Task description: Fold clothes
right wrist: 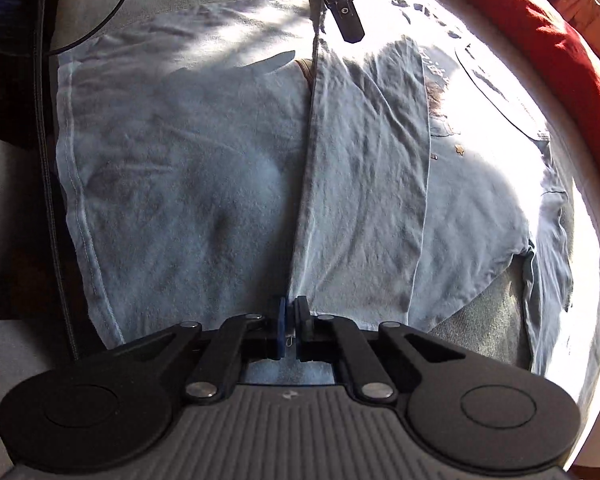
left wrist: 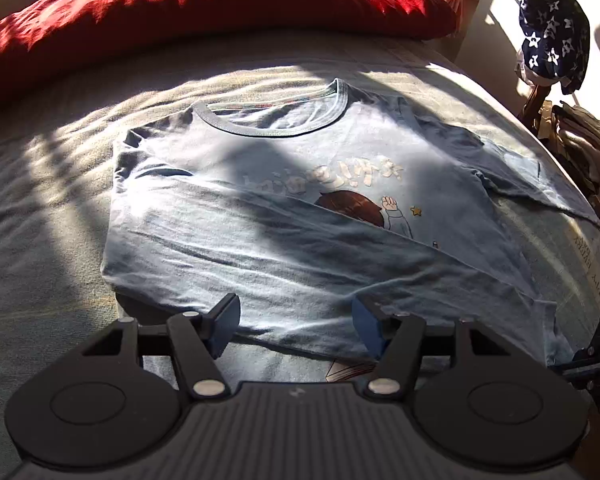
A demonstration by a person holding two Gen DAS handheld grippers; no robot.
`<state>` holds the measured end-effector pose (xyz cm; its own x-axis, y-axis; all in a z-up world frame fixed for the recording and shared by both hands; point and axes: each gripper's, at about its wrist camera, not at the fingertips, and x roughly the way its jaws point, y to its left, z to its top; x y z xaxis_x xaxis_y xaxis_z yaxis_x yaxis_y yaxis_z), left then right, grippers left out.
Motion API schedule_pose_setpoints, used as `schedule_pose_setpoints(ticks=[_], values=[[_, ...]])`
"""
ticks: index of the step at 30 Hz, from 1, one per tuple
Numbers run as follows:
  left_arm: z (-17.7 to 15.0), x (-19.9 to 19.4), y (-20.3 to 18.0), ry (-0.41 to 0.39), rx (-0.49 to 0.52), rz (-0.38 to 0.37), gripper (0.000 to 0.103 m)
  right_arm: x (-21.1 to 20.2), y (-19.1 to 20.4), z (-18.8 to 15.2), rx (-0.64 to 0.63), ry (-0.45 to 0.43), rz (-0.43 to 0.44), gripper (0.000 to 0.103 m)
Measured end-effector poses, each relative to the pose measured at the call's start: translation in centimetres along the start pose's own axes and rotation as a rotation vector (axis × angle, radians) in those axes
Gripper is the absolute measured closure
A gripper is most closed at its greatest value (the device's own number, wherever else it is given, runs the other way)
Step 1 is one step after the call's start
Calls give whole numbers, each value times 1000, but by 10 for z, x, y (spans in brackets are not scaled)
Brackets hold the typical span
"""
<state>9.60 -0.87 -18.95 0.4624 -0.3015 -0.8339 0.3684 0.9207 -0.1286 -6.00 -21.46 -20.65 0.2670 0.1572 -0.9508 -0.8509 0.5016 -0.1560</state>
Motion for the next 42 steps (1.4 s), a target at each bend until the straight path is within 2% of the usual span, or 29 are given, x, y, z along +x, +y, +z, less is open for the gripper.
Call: schedule_pose_setpoints(ticks=[6, 10, 15, 18, 22, 24, 28, 30, 33, 35, 36, 39, 40, 42], values=[[-11, -1, 5, 36, -26, 0, 41, 2, -1, -2, 40, 29, 69, 98], [-10, -3, 10, 24, -38, 8, 41, 1, -2, -3, 65, 34, 75, 97], [2, -4, 27, -58, -57, 48, 41, -7, -18, 3, 152, 13, 95, 86], [12, 8, 42, -108, -66, 66, 41, -3, -26, 16, 193, 2, 80, 80], [22, 38, 71, -123, -116, 107, 41, 3, -38, 36, 252, -23, 62, 75], [26, 42, 82, -132, -139, 142, 44, 6, -46, 47, 289, -35, 61, 69], [39, 29, 99, -166, -202, 142, 45, 11, -57, 65, 353, -71, 55, 65], [46, 24, 101, -189, -190, 94, 43, 14, -60, 75, 383, -91, 54, 62], [55, 35, 100, -178, -145, 37, 41, 21, -63, 90, 425, -117, 57, 53], [58, 47, 101, -154, -132, 15, 41, 29, -64, 97, 451, -120, 60, 53], [59, 55, 102, -135, -132, 15, 41, 34, -64, 100, 467, -115, 58, 52], [60, 66, 110, -108, -134, 98, 43, 49, -65, 99, 525, -91, 67, 49], [62, 62, 115, -111, -155, 101, 44, 52, -65, 98, 543, -87, 65, 47], [66, 54, 123, -125, -176, 74, 44, 55, -67, 96, 571, -95, 80, 36]])
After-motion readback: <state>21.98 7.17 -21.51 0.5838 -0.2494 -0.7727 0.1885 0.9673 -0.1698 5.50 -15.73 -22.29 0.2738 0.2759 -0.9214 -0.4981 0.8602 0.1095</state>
